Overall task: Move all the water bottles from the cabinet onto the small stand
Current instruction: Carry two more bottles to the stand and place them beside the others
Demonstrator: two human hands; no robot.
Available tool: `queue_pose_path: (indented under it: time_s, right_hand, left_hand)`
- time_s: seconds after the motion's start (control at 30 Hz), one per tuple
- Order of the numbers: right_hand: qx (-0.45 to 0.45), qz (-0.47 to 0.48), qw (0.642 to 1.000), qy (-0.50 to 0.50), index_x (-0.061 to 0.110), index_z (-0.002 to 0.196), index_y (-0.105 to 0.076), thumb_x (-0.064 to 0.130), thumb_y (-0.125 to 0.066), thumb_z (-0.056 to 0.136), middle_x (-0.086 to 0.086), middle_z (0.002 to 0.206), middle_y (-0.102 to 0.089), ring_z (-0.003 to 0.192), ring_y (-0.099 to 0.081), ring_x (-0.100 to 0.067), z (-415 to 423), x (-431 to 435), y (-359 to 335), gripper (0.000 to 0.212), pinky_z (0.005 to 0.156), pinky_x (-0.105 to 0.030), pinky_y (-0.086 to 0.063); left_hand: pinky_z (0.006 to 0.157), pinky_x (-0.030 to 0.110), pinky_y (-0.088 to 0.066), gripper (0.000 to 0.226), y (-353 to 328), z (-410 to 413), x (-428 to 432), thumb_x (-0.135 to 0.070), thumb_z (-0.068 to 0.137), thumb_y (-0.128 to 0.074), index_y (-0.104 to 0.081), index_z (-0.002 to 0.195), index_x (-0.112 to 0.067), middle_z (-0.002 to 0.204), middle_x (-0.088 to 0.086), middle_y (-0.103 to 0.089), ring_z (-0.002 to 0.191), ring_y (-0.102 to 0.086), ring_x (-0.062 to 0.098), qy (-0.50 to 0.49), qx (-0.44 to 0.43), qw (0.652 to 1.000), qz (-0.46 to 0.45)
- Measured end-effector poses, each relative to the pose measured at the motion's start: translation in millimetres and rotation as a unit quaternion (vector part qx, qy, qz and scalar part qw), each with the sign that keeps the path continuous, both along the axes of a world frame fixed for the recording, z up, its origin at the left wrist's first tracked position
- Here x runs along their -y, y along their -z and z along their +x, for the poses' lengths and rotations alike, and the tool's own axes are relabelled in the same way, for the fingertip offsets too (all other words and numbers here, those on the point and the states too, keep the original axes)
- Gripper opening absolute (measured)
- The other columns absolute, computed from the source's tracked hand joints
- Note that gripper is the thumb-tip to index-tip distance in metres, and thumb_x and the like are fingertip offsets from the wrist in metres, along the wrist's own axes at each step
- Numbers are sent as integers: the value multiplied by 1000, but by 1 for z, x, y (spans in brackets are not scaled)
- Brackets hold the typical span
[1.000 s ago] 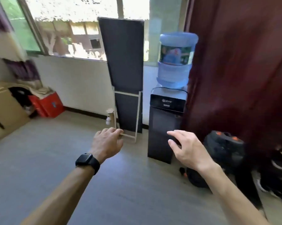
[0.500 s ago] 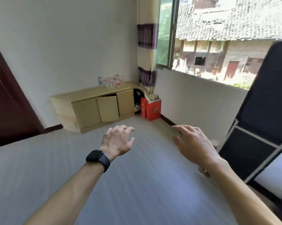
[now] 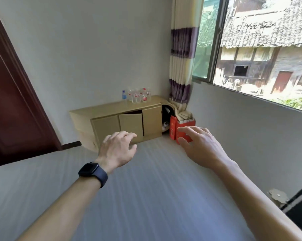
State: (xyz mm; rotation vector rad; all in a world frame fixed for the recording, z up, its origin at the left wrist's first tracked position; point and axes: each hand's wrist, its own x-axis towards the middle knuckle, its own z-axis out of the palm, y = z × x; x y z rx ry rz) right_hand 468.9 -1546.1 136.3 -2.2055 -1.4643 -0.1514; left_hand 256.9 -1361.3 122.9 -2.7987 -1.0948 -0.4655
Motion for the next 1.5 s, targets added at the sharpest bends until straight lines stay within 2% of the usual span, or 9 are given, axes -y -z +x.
queue_pose_path:
  time_s: [0.2,0.4,0.83,1.03,1.27,1.5]
  right_hand:
    - [-8,16,1000,-22,43,136,-47,51,-42,98,17,141,-49,134,-36,-17,80,-106,-19,39,103,-39,-41]
    - [0,6,999,-47,44,139,-45,51,-43,98,18,143,-48,136,-33,-13,137,-219,-8,41,105,-36,-37]
    - [3,0,1000,-17,44,132,-55,48,-44,100,22,135,-54,129,-41,-13,248,-493,2,34,93,-27,-36]
    - [-2,-38,999,-14,44,132,-52,48,-41,100,21,136,-52,129,-40,-12,307,-600,33,34,88,-25,-34]
    - [-10,-50,997,-60,41,134,-50,47,-39,99,19,139,-52,128,-43,-17,402,-748,60,37,97,-37,-45]
    - [-45,-75,991,-97,42,134,-50,46,-41,98,21,137,-51,128,-43,-15,476,-878,89,38,98,-34,-45]
  left_hand:
    - [98,34,-38,41,-14,62,-100,-47,94,-47,-52,133,-37,135,-10,-56,122,-51,16,-46,-2,999,-1]
    - [98,34,-38,41,0,110,-208,-46,94,-46,-52,134,-37,136,-11,-54,124,-50,16,-71,-1,997,-26]
    - [101,37,-38,40,-2,233,-510,-46,95,-44,-52,133,-35,134,-6,-57,123,-52,19,-37,-12,999,-31]
    - [100,37,-38,40,22,301,-619,-46,95,-44,-52,133,-36,134,-7,-56,122,-52,19,-19,-40,997,-64]
    - [98,36,-40,39,44,375,-744,-46,96,-44,-51,133,-37,134,-10,-56,121,-53,18,-50,-39,994,-90]
    - [97,35,-42,38,67,415,-852,-47,98,-43,-50,134,-38,135,-13,-54,121,-52,15,-98,-55,986,-126]
